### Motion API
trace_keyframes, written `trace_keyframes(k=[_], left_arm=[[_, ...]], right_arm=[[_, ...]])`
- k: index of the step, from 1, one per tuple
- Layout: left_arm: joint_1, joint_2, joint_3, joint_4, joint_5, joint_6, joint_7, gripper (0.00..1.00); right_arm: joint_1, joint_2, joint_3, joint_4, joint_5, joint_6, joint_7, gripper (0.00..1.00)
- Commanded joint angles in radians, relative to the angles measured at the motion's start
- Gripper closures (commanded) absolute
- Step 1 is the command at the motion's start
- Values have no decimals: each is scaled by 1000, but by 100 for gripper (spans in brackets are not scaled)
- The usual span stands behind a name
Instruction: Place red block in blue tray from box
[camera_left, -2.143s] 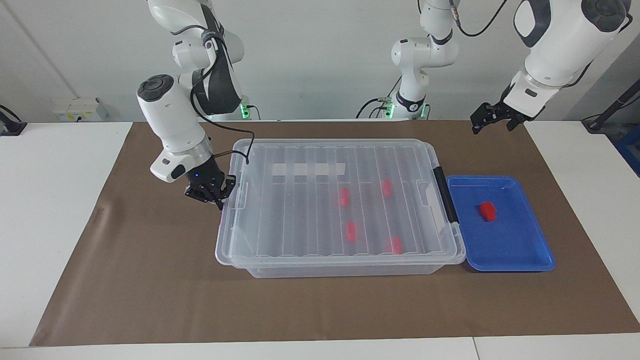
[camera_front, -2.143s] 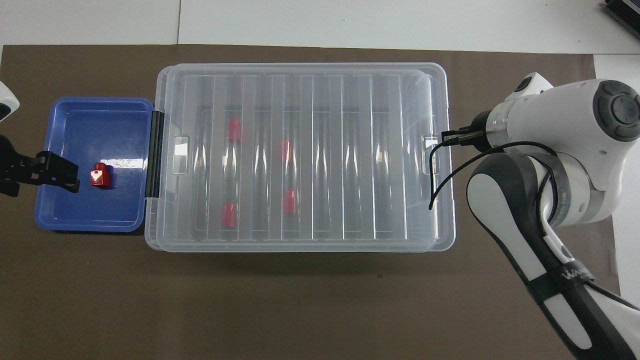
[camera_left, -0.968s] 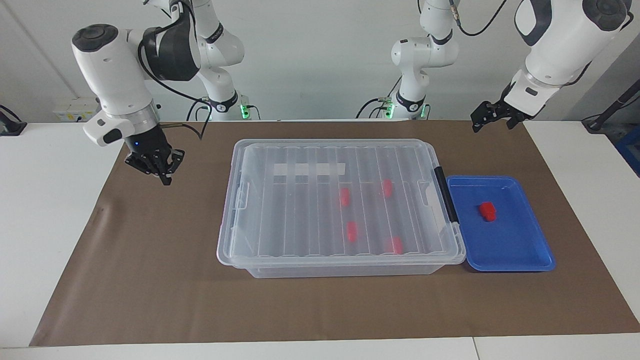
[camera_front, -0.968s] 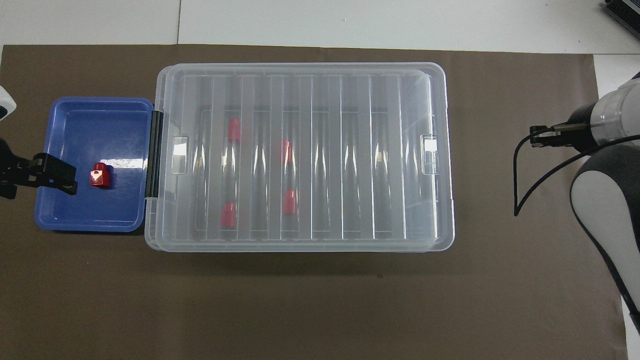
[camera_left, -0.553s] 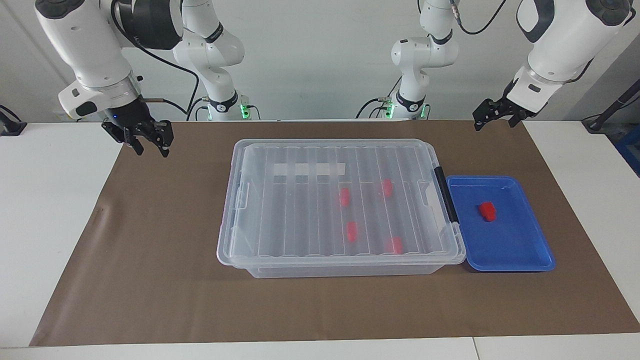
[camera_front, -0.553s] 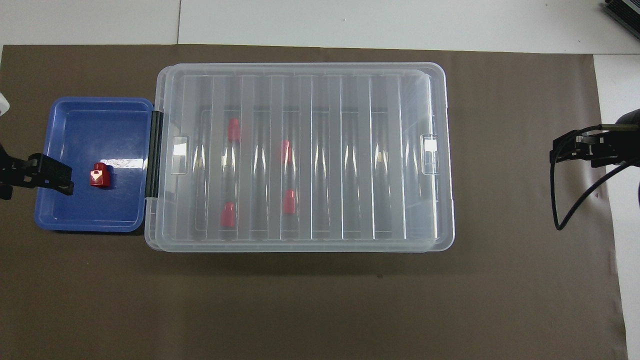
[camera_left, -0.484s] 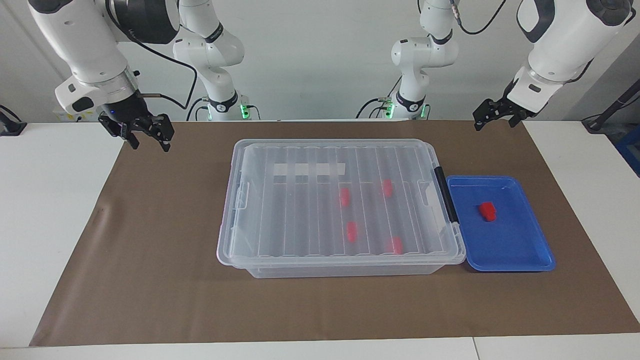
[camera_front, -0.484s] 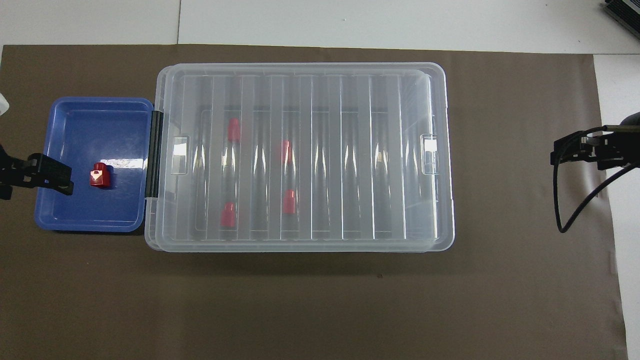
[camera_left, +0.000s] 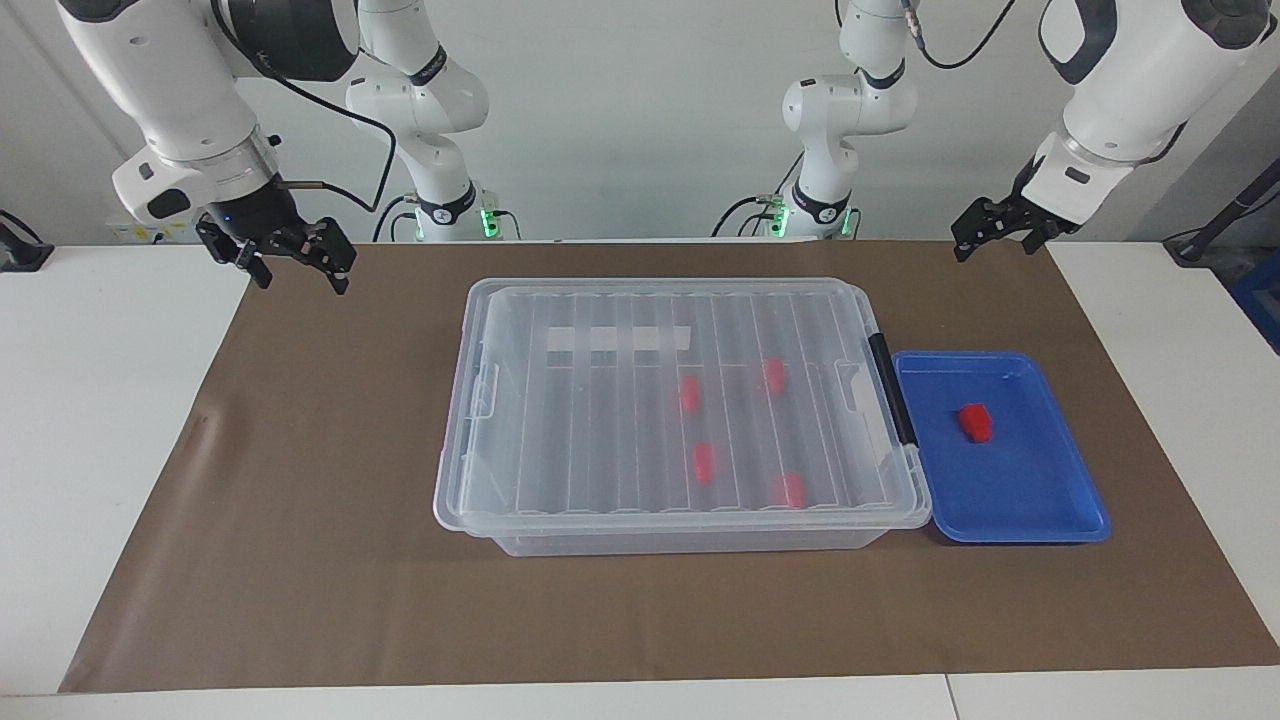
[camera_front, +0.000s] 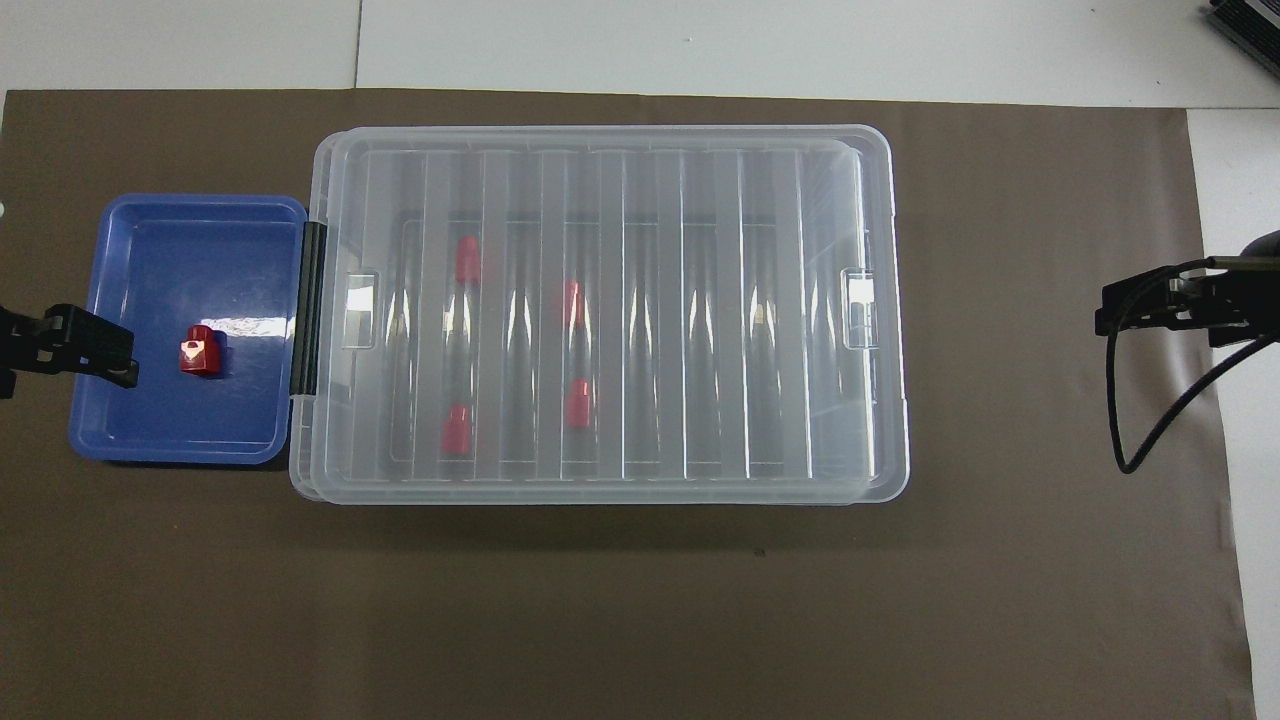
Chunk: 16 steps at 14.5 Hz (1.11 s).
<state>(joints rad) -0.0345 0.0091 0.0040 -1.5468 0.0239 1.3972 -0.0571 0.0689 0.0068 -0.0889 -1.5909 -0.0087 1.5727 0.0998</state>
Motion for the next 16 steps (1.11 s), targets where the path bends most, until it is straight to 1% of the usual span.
trace_keyframes(k=[1,3,16], left_arm=[[1,-18,4,-21,-13,72,-15,0],[1,-20,4,-21,-13,101,-15,0],[8,-20,4,-21,-13,117,-16,0]], right_arm=[[-3,-7,6,6,6,-16,9,0],[-3,-7,8,5,9,-11,9,0],[-12,-8,5,0,15,-11,14,0]])
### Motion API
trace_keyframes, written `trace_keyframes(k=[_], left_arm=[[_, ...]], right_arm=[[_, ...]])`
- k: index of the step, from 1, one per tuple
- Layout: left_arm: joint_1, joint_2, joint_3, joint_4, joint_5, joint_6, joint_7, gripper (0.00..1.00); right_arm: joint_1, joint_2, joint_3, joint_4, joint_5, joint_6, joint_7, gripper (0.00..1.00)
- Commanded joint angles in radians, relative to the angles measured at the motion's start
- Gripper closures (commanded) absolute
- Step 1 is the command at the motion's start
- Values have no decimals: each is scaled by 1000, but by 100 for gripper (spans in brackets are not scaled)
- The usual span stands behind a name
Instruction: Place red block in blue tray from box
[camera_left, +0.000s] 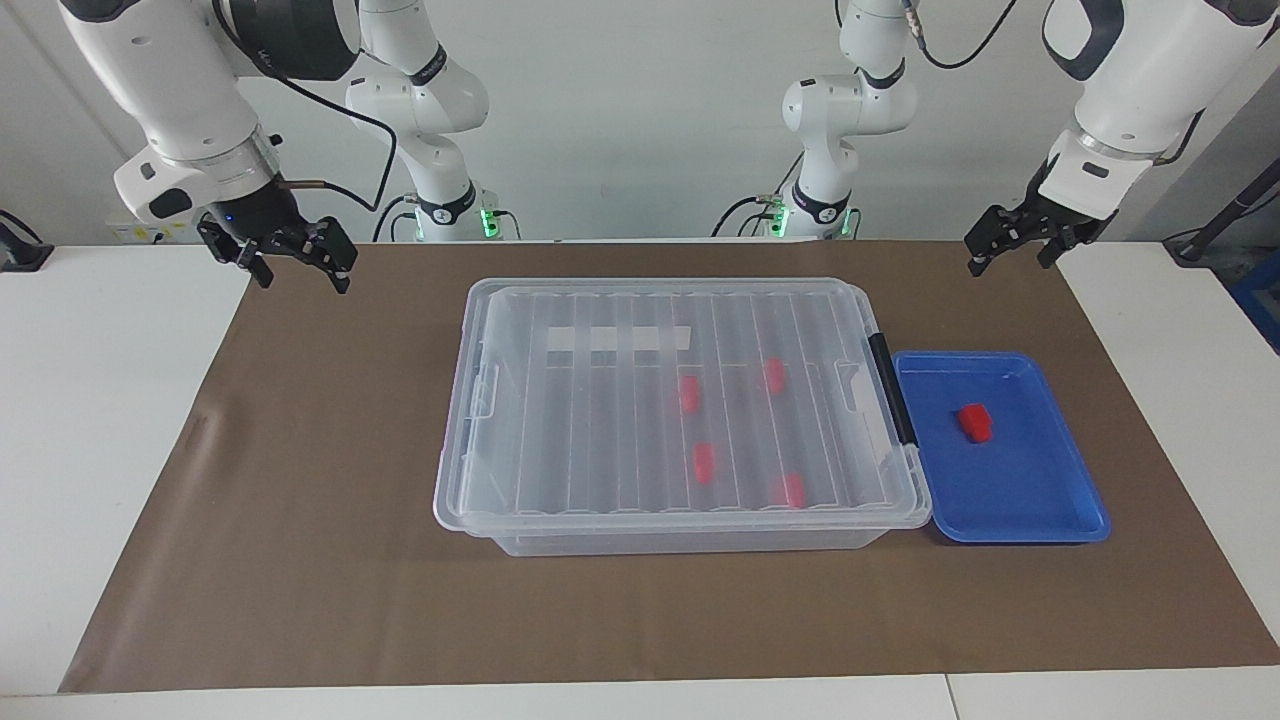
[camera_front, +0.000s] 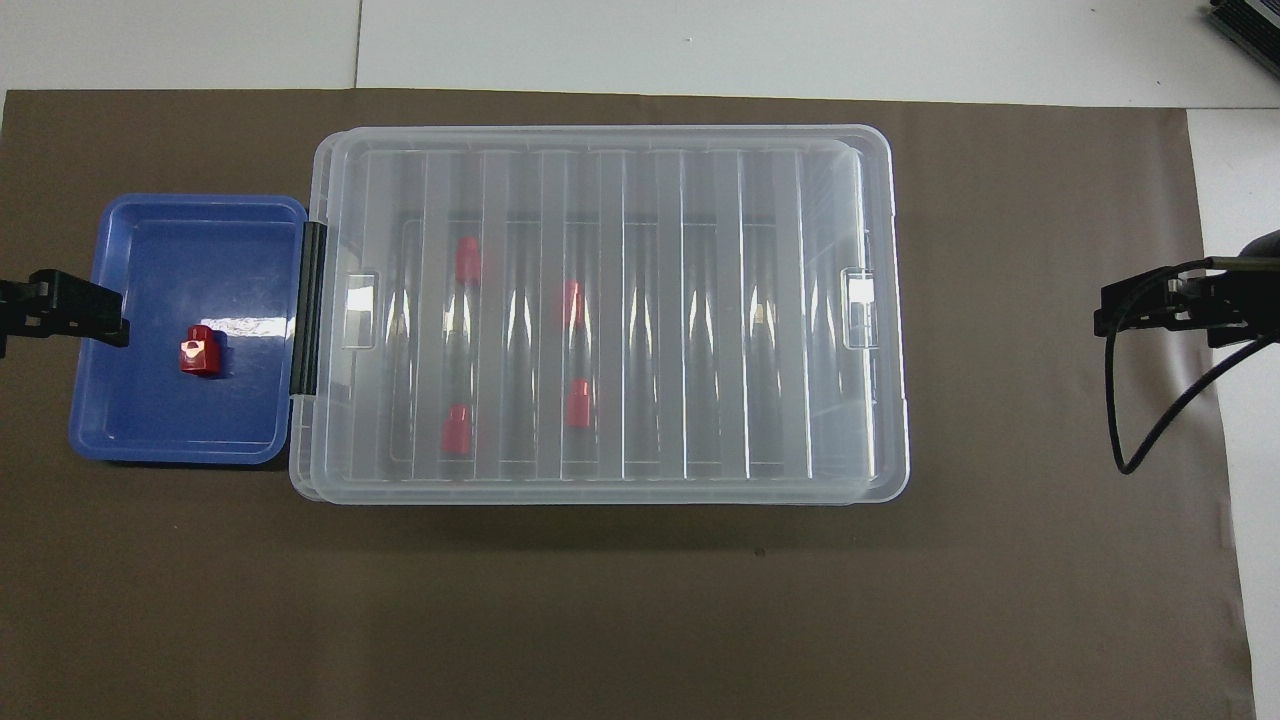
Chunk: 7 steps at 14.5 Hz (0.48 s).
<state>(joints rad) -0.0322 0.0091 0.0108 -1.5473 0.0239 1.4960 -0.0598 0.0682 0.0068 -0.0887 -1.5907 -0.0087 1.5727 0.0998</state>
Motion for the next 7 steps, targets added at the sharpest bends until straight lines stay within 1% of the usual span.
trace_keyframes(k=[1,7], left_arm=[[5,-21,-2,-20,-13,16,-14,0],[9,-21,-2,-22,-13,18,-14,0]], right_arm=[[-11,-8,4,0,15,-11,15,0],[-8,-8,4,-2,10,-10,15,0]])
